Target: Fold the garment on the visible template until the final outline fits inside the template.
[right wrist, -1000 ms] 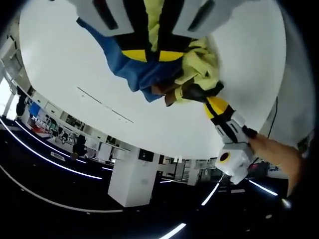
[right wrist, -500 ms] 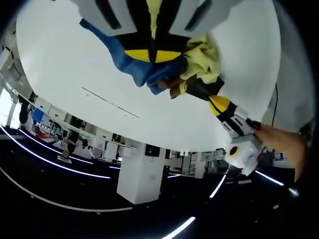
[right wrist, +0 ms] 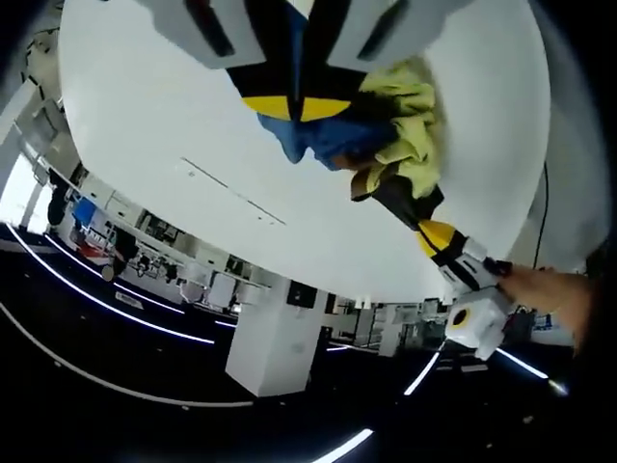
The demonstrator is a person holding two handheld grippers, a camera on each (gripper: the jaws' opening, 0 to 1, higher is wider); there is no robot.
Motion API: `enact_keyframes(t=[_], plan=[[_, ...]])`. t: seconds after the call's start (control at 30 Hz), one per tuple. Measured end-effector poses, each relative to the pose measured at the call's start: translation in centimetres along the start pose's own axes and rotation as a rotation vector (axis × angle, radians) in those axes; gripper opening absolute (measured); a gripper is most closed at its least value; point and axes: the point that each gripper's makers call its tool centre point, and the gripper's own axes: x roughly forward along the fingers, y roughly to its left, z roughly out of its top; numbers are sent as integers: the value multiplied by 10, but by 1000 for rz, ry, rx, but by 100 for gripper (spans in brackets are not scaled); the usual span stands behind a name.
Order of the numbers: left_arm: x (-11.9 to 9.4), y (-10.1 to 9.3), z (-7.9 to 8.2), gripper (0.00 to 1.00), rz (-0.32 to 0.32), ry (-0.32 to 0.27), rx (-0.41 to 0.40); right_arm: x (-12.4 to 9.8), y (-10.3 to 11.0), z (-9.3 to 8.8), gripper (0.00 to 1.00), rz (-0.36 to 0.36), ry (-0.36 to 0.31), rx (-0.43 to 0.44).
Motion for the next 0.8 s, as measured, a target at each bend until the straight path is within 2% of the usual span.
enact_keyframes(t=[0.13,0.27,0.43,0.67,0.8], plan=[[-7,9,13,0,31,-28,9,-4,-9,5,0,-22,-3,-3],[-11,19,19,0,54,-44,5,-6,-20,7,0,-46,5,-12],[-15,34,28,0,96,-66,2,-10,-44,9,0,-96,22,-22],[-13,53,34,0,132,-82,-15,-10,-69,6,0,-135,40,31],[-8,63,31,0,154,-69,-18,-7,-79,-1,0,-156,66,45]])
